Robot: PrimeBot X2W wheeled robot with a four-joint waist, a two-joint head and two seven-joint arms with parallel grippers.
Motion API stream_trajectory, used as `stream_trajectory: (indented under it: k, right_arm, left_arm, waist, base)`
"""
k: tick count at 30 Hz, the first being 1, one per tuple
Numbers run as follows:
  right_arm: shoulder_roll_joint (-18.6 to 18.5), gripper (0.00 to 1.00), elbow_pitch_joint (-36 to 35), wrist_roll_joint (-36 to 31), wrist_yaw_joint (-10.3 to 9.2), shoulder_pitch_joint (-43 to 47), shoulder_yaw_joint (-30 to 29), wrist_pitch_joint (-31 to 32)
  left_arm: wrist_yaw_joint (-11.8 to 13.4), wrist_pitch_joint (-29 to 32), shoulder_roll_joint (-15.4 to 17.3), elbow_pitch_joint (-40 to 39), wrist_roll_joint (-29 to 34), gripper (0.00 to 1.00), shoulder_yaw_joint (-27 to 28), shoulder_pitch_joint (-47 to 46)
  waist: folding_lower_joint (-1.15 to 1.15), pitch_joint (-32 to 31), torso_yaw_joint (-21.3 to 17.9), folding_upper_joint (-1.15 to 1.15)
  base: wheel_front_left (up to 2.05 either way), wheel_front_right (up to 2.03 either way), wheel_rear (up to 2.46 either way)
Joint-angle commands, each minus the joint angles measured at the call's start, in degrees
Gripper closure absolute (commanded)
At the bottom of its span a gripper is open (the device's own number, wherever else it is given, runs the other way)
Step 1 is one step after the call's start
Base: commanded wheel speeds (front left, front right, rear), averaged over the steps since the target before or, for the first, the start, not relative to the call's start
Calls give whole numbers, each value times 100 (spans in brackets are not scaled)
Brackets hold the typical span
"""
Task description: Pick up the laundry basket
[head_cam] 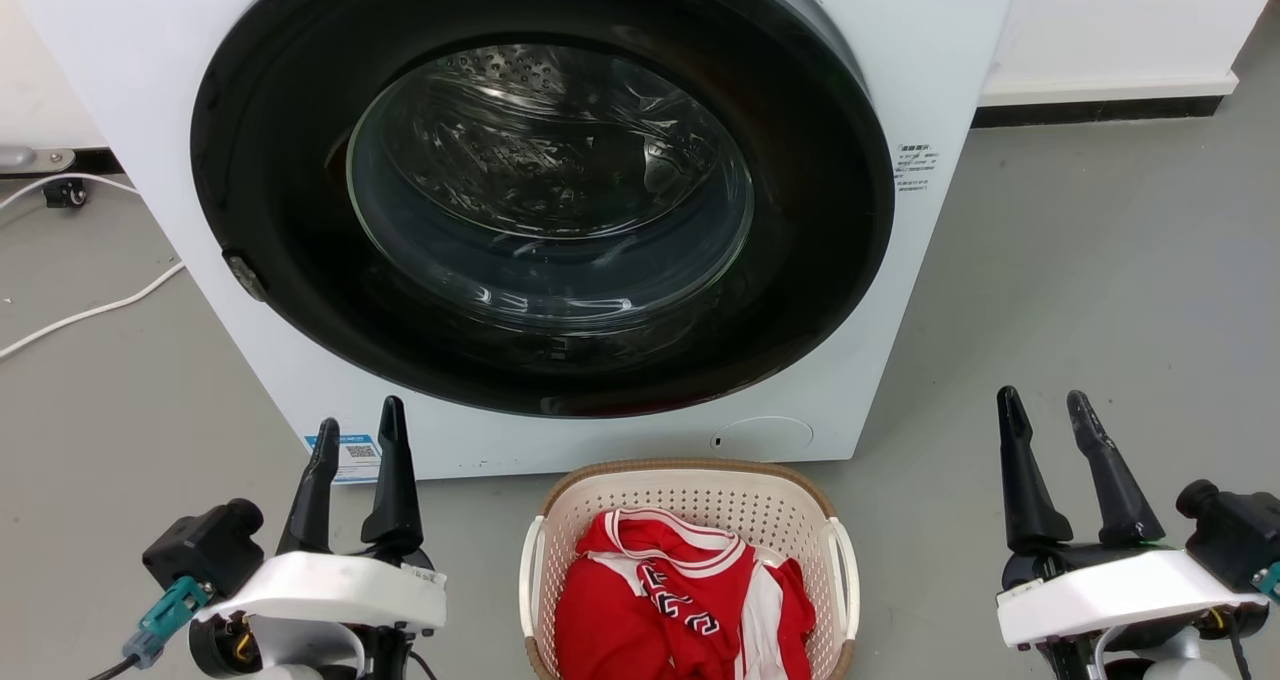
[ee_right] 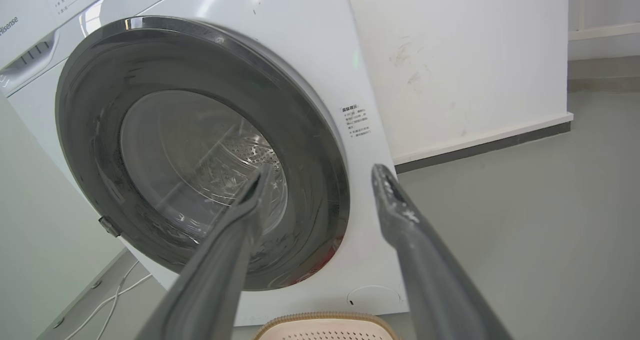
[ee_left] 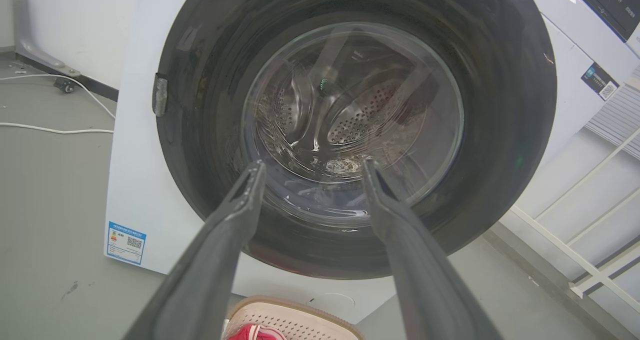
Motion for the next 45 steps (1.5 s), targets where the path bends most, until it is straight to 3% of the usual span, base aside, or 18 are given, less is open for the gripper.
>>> stream_trajectory:
  k: [1, 45]
  right_arm:
    - [-20, 0, -114, -176, 0, -12, 13, -65]
    - [-26, 0, -390, -2099, -1, 234, 45, -598]
  left_arm:
    - [-30, -64, 19, -75, 178, 0, -1, 30]
    - [180, -596, 24, -142, 2397, 0, -34, 268]
  waist:
    - [0, -2, -3, 0]
    - [0, 57, 6, 0]
  base:
    - [0, 0, 0]
    - [0, 0, 0]
